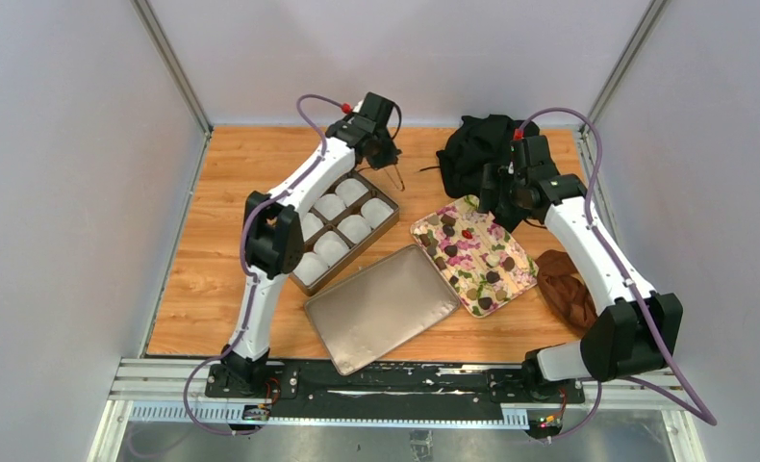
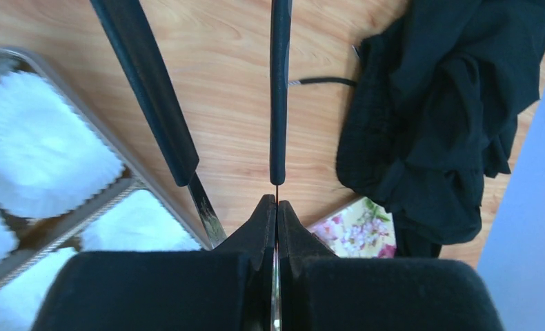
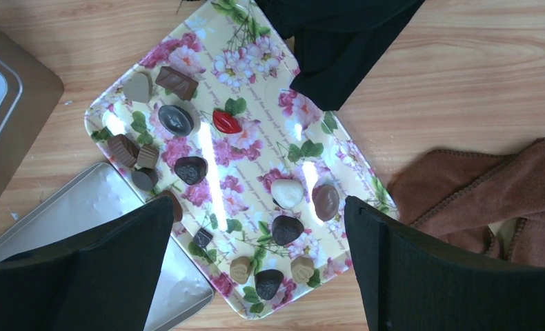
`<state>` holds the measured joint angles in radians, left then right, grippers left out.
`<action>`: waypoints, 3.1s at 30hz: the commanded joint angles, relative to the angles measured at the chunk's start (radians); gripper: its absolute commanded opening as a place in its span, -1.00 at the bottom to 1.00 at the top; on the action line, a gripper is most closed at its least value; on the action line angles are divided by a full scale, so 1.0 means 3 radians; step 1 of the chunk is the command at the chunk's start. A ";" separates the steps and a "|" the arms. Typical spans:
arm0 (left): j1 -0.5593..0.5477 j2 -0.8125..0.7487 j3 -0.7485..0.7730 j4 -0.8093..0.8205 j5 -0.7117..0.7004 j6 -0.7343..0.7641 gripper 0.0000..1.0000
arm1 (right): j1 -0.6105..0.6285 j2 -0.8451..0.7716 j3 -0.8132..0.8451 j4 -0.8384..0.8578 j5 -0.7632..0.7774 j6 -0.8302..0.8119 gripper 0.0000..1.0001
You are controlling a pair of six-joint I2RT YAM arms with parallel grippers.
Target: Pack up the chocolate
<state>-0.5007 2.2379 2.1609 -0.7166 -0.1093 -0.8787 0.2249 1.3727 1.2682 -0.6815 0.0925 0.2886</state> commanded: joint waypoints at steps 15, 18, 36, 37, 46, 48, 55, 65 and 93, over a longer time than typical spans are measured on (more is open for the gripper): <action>-0.0310 0.0777 0.0528 0.0471 -0.0471 -0.0625 -1.00 | 0.0028 -0.0194 -0.0139 -0.0282 0.0085 0.0068 0.94; -0.0307 0.0835 0.0513 0.0456 -0.0514 -0.0596 -1.00 | 0.0028 -0.0270 -0.0215 -0.0280 0.0141 0.0102 0.95; -0.0310 0.0497 0.0390 0.0461 -0.0248 -0.0059 0.33 | 0.0070 -0.0021 0.0062 -0.0190 0.0068 0.0101 0.94; -0.0310 0.0380 0.0356 0.0461 -0.0236 0.0047 0.33 | 0.0113 0.0041 0.0131 -0.0170 0.0079 0.0077 0.94; -0.0127 -0.1112 -0.0741 0.0491 -0.0104 0.0969 0.34 | 0.0479 0.0817 0.0932 -0.0135 0.0123 -0.0067 0.94; 0.0017 -0.1426 -0.1115 0.0453 -0.0059 0.1083 0.34 | 0.0553 0.1010 0.1125 -0.0136 0.0094 -0.0129 0.93; 0.0656 -0.2052 -0.1902 0.0153 0.0193 0.1299 0.39 | 0.0801 0.1897 0.2021 -0.0378 -0.0167 -0.0425 0.78; 0.0841 -0.2556 -0.2569 0.0118 0.0059 0.1221 0.42 | 0.0787 0.2967 0.2860 -0.0426 -0.0381 -0.0631 0.15; 0.0846 -0.2294 -0.2465 0.0092 0.0236 0.1398 0.41 | 0.0733 0.3406 0.2697 0.0127 -0.0810 -0.0415 -0.33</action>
<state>-0.2508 1.5524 1.3842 -0.6899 -0.0372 -0.4988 0.4618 2.3836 2.0953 -0.6674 -0.0807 0.1127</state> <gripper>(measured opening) 0.707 0.368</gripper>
